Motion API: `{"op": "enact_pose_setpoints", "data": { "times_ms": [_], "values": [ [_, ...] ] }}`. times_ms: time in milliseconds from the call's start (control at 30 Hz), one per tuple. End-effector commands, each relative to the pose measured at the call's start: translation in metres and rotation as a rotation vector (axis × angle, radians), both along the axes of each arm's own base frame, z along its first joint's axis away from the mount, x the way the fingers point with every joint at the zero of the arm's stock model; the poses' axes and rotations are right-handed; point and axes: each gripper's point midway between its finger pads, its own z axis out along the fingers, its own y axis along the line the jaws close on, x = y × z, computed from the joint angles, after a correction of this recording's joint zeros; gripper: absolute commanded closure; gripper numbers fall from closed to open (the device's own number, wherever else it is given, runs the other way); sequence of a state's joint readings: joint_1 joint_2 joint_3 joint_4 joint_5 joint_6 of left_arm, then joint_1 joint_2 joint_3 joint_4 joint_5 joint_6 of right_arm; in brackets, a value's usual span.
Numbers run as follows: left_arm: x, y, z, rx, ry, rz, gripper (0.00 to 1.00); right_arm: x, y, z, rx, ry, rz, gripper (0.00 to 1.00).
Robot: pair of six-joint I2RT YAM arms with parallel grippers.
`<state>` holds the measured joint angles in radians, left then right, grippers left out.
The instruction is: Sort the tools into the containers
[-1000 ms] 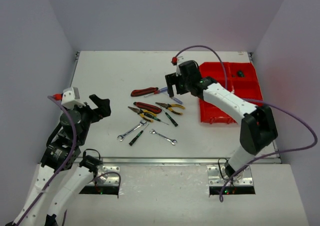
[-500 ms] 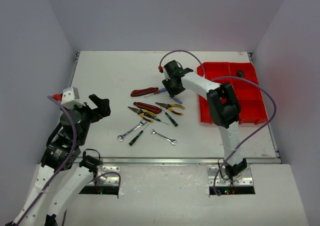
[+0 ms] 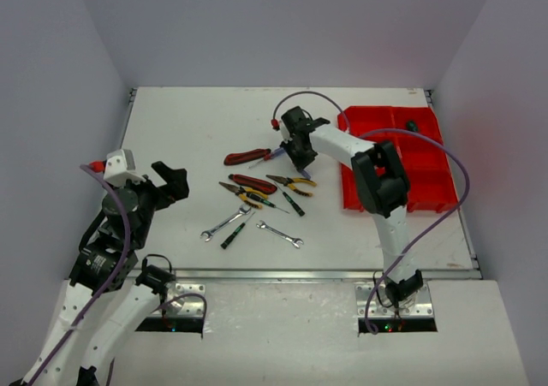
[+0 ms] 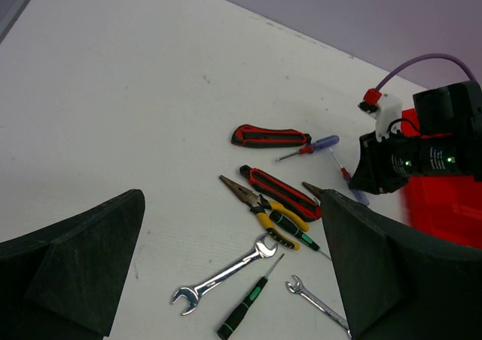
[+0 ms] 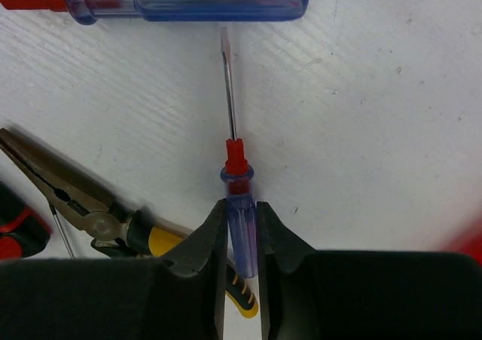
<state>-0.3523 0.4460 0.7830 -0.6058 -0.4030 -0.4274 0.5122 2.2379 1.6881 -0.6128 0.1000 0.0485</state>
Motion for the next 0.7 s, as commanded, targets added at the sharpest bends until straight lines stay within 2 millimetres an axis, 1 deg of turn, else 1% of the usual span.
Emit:
{"op": "enact_pose_setpoints", "data": {
  "times_ms": [0,67,133,200,233,300,333,367,400,467,500,533,567,600,633,667],
  "values": [
    [0.001,-0.003,0.009,-0.018,-0.04,-0.01,0.0,0.005,-0.01,0.014,0.005,-0.051,-0.035,0.92],
    [0.001,-0.003,0.009,-0.017,-0.039,-0.01,0.0,0.013,-0.011,0.045,0.024,-0.137,-0.054,0.96],
    [0.002,-0.003,0.008,-0.017,-0.038,-0.01,0.0,0.015,-0.017,0.07,0.028,-0.203,-0.077,0.99],
    [0.002,-0.003,0.008,-0.016,-0.038,-0.009,0.0,0.017,-0.027,0.099,0.036,-0.274,-0.108,1.0],
    [0.001,-0.003,0.008,-0.016,-0.036,-0.009,0.0,0.015,-0.03,0.111,0.051,-0.294,-0.121,1.0],
    [0.001,-0.002,0.009,-0.018,-0.043,-0.008,0.0,0.013,-0.052,0.153,0.135,-0.383,-0.196,1.0],
    [0.001,-0.002,0.01,-0.018,-0.043,-0.009,0.0,0.014,-0.064,0.166,0.176,-0.408,-0.237,0.99],
    [0.001,-0.002,0.009,-0.018,-0.042,-0.009,0.0,0.013,-0.084,0.179,0.222,-0.426,-0.3,0.99],
    [0.0,-0.003,0.01,-0.019,-0.045,-0.01,0.0,0.014,-0.097,0.188,0.254,-0.448,-0.342,0.99],
    [0.0,-0.003,0.01,-0.021,-0.046,-0.013,0.0,0.012,-0.131,0.197,0.278,-0.473,-0.457,0.98],
    [0.001,-0.004,0.01,-0.021,-0.047,-0.017,0.0,0.012,-0.169,0.204,0.323,-0.5,-0.593,0.98],
    [0.001,-0.004,0.01,-0.02,-0.046,-0.017,0.0,0.012,-0.195,0.211,0.363,-0.536,-0.687,0.98],
    [0.001,-0.004,0.009,-0.019,-0.043,-0.018,0.0,0.012,-0.212,0.213,0.388,-0.562,-0.749,0.98],
    [0.002,-0.005,0.009,-0.018,-0.039,-0.021,0.0,0.009,-0.241,0.208,0.405,-0.572,-0.862,0.97],
    [0.002,-0.006,0.008,-0.016,-0.037,-0.025,0.0,0.005,-0.262,0.203,0.434,-0.577,-0.961,0.97],
    [0.003,-0.006,0.008,-0.015,-0.035,-0.028,0.0,0.004,-0.271,0.2,0.468,-0.581,-1.022,0.97]
  ]
}}
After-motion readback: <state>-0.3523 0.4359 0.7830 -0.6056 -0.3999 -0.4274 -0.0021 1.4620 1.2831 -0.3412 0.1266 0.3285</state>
